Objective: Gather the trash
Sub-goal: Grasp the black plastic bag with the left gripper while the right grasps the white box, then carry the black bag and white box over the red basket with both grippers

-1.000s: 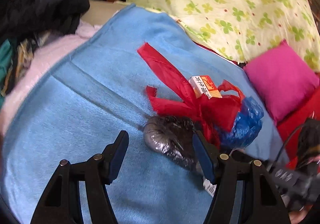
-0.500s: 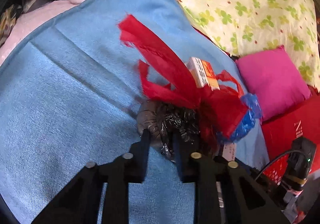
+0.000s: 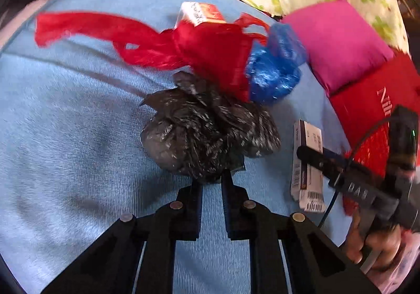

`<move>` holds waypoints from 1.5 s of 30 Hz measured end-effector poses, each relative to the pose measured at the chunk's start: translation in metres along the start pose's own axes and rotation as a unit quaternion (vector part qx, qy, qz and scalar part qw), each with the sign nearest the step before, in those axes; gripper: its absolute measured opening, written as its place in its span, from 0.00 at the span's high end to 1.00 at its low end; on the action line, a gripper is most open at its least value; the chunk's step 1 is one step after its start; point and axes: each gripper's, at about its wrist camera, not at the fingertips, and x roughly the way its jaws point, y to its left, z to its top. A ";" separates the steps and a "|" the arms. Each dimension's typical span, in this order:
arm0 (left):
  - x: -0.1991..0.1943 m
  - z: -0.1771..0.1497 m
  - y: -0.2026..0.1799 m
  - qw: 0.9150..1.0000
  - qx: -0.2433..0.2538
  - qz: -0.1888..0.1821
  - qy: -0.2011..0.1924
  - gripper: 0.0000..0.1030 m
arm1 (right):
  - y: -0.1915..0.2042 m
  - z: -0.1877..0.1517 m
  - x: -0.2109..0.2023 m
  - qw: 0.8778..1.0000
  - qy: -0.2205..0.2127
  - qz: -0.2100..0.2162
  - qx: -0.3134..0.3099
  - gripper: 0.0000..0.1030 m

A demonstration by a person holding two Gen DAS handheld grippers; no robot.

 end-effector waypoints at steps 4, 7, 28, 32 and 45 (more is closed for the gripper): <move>-0.020 0.008 0.000 1.000 0.017 0.016 -0.021 0.65 | -0.015 0.002 -0.003 1.000 0.016 0.007 0.021 0.37; -0.037 0.015 0.007 0.996 0.024 0.064 -0.059 0.43 | -0.021 0.003 -0.007 0.999 0.022 0.018 0.025 0.37; 0.000 0.014 -0.029 0.997 0.070 -0.001 -0.044 0.43 | -0.003 -0.006 -0.006 0.999 -0.011 -0.036 -0.027 0.47; 0.002 0.019 -0.020 0.999 0.047 -0.013 -0.023 0.35 | -0.013 -0.002 -0.008 1.000 0.001 -0.023 -0.005 0.45; 0.025 0.022 -0.048 0.996 0.090 -0.019 -0.022 0.34 | -0.011 -0.007 -0.003 1.000 0.006 -0.015 0.001 0.50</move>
